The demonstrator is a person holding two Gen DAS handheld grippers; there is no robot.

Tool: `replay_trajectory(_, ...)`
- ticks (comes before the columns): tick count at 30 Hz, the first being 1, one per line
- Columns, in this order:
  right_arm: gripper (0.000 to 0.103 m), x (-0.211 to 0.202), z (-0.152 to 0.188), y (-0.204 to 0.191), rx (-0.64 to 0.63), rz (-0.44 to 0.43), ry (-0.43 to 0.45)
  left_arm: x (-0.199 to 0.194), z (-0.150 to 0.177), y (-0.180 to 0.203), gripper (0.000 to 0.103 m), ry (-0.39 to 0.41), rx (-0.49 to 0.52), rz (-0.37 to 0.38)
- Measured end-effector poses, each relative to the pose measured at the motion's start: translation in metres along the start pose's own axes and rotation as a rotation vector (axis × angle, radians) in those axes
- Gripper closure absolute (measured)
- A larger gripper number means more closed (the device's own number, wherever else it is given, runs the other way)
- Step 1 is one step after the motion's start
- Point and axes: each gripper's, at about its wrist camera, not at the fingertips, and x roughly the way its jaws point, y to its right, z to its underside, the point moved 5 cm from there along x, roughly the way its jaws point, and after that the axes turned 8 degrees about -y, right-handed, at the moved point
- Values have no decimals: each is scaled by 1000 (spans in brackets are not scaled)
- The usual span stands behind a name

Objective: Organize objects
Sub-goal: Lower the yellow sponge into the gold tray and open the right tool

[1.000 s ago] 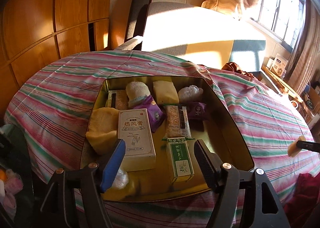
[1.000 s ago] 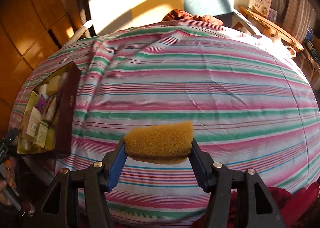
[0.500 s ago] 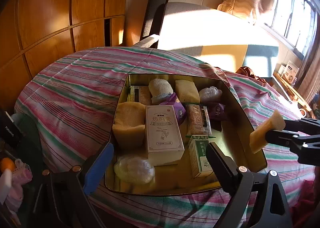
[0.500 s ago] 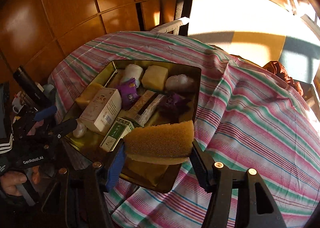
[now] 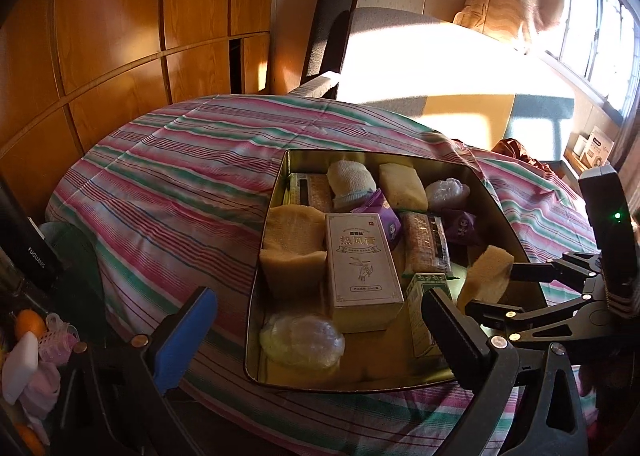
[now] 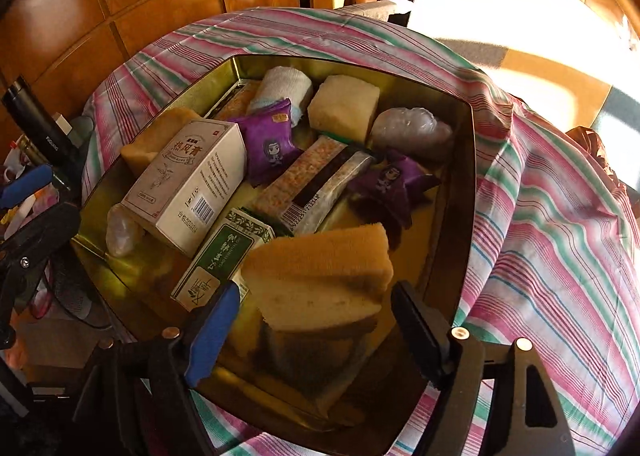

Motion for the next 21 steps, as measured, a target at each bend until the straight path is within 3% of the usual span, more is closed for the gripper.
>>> replay_trajectory(7, 21, -22, -1, 0, 78, -20, 112, -8, -5, -1, 0, 26, -32, -20)
replay_trajectory(15, 21, -60, 18, 5, 220, 82, 246, -15, -4, -1, 0, 27, -59, -37)
replay_trajectory(21, 21, -71, 39, 3, 313, 143, 300, -23, -1, -4, 2, 64, -75, -108)
